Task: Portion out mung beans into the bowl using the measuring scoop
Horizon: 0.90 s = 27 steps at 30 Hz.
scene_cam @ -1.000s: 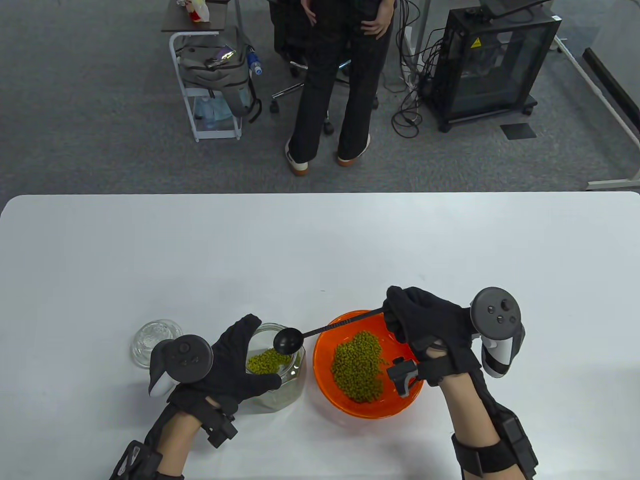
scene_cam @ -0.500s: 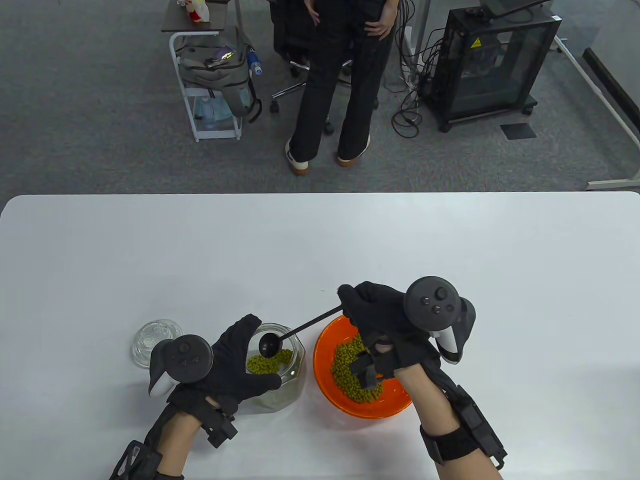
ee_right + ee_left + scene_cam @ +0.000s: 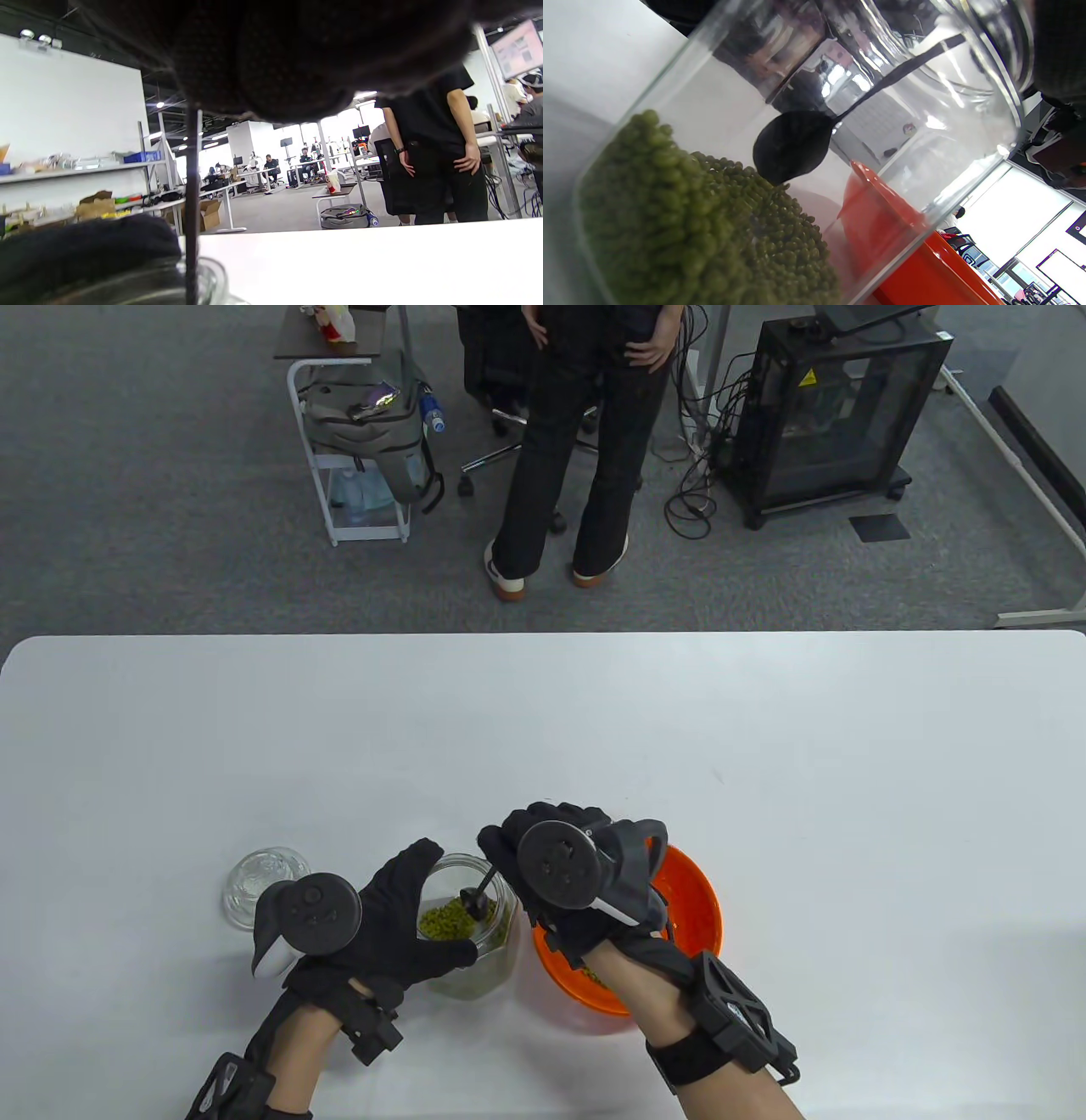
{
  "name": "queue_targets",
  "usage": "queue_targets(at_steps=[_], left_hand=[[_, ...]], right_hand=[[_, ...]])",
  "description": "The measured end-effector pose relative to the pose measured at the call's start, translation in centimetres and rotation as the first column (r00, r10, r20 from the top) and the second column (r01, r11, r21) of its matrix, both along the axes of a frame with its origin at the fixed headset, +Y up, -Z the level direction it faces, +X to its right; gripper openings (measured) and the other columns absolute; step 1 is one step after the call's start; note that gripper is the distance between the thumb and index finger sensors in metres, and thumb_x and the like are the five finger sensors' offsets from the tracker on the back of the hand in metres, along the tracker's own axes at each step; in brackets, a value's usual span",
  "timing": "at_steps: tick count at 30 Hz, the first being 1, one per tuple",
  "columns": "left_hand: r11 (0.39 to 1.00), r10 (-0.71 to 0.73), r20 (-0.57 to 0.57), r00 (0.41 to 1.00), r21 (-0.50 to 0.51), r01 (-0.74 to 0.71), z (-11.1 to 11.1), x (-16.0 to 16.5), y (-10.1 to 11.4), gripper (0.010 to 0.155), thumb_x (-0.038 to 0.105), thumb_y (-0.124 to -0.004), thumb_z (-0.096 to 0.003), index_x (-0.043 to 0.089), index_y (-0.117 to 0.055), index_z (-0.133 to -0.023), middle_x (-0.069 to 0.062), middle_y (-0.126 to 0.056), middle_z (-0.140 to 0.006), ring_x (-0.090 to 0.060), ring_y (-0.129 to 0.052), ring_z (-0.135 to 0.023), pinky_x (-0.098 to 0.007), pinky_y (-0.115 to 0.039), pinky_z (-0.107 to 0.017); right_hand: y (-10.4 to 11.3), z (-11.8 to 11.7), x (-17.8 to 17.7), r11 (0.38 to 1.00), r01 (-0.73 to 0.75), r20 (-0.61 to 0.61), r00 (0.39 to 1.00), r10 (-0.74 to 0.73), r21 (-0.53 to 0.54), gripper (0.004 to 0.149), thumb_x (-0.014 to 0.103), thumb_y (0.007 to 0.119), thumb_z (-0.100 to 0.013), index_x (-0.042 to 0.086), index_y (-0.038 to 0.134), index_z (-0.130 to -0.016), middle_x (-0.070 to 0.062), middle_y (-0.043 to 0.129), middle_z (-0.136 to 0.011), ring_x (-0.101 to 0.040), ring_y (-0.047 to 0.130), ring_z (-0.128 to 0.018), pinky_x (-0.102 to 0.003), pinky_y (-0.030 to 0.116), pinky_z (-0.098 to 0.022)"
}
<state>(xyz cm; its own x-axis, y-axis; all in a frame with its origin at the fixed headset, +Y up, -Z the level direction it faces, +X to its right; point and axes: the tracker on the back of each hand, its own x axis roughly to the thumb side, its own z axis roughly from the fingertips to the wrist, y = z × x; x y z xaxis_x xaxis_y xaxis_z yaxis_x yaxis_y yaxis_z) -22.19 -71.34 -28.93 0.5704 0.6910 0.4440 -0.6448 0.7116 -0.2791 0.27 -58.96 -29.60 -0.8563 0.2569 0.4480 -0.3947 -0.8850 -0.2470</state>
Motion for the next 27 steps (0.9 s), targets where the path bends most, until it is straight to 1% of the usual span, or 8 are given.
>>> queue_targets(at_steps=[5,8,10,12,14,17,20,27], left_hand=[[1.0,0.0,-0.001,1.0,0.0,0.0,0.0,0.0,0.0,0.123,0.083,-0.086,-0.0393,0.003,-0.025,-0.11,-0.028,-0.038,-0.116,-0.059,-0.056,-0.105,-0.074,-0.054,-0.072],[1.0,-0.001,-0.001,1.0,0.0,0.001,0.0,0.0,0.0,0.123,0.083,-0.086,-0.0392,0.003,-0.025,-0.11,-0.028,-0.038,-0.116,-0.059,-0.056,-0.105,-0.074,-0.054,-0.072],[1.0,-0.002,-0.001,1.0,0.001,0.002,0.0,0.0,0.0,0.123,0.083,-0.086,-0.0391,0.003,-0.025,-0.11,-0.028,-0.039,-0.116,-0.059,-0.057,-0.105,-0.074,-0.054,-0.072],[1.0,-0.001,-0.001,1.0,0.0,0.001,0.0,0.0,0.0,0.123,0.083,-0.086,-0.0392,0.003,-0.026,-0.11,-0.028,-0.039,-0.116,-0.059,-0.057,-0.105,-0.074,-0.054,-0.072],[1.0,-0.002,-0.001,1.0,0.001,0.002,0.0,0.0,0.0,0.123,0.083,-0.086,-0.0392,0.004,-0.025,-0.11,-0.028,-0.039,-0.116,-0.059,-0.057,-0.105,-0.074,-0.054,-0.072],[1.0,-0.001,-0.002,1.0,0.001,0.001,0.0,0.0,0.0,0.123,0.083,-0.086,-0.0392,0.004,-0.025,-0.11,-0.028,-0.038,-0.116,-0.059,-0.057,-0.105,-0.074,-0.054,-0.072],[1.0,0.0,-0.002,1.0,0.0,0.0,0.0,0.0,0.0,0.123,0.083,-0.086,-0.0392,0.004,-0.025,-0.11,-0.028,-0.039,-0.116,-0.059,-0.057,-0.105,-0.074,-0.054,-0.072],[1.0,0.0,-0.003,1.0,0.001,0.0,0.0,0.0,0.0,0.123,0.083,-0.086,-0.0393,0.004,-0.025,-0.11,-0.028,-0.039,-0.116,-0.059,-0.057,-0.105,-0.074,-0.054,-0.072]], right_hand=[[-0.7,0.2,-1.2,0.997,-0.075,0.002,0.997,0.075,0.036,0.042,0.05,0.082,-0.046,0.013,0.1,-0.054,-0.009,0.104,-0.042,-0.022,0.1,-0.02,-0.037,0.086,-0.019],[-1.6,0.0,-1.0,0.999,-0.038,-0.036,0.999,0.037,-0.007,0.042,0.049,0.081,-0.047,0.012,0.1,-0.054,-0.01,0.104,-0.042,-0.023,0.1,-0.019,-0.038,0.086,-0.018],[-2.1,-0.4,-0.5,0.999,0.008,-0.024,1.0,-0.009,-0.045,0.043,0.048,0.08,-0.047,0.011,0.1,-0.054,-0.01,0.105,-0.042,-0.022,0.1,-0.019,-0.037,0.087,-0.018],[-2.7,-0.9,0.2,0.99,0.075,-0.024,0.997,-0.079,-0.121,0.043,0.047,0.08,-0.047,0.01,0.1,-0.055,-0.01,0.105,-0.041,-0.022,0.1,-0.018,-0.037,0.087,-0.017],[-3.6,-1.7,1.2,0.954,0.175,-0.029,0.982,-0.188,-0.244,0.044,0.047,0.079,-0.047,0.01,0.099,-0.056,-0.011,0.104,-0.042,-0.022,0.1,-0.019,-0.037,0.086,-0.018],[-4.8,-2.4,2.1,0.892,0.25,-0.01,0.962,-0.273,-0.377,0.044,0.047,0.078,-0.047,0.009,0.099,-0.057,-0.011,0.103,-0.043,-0.022,0.1,-0.02,-0.037,0.086,-0.018],[-5.7,-3.0,3.0,0.819,0.339,0.039,0.931,-0.363,-0.464,0.045,0.047,0.078,-0.048,0.008,0.099,-0.057,-0.012,0.103,-0.043,-0.022,0.099,-0.019,-0.037,0.086,-0.018],[-6.5,-3.7,5.5,0.682,0.513,0.219,0.853,-0.474,-0.522,0.044,0.046,0.078,-0.048,0.008,0.099,-0.055,-0.011,0.104,-0.04,-0.021,0.099,-0.016,-0.036,0.086,-0.015]])
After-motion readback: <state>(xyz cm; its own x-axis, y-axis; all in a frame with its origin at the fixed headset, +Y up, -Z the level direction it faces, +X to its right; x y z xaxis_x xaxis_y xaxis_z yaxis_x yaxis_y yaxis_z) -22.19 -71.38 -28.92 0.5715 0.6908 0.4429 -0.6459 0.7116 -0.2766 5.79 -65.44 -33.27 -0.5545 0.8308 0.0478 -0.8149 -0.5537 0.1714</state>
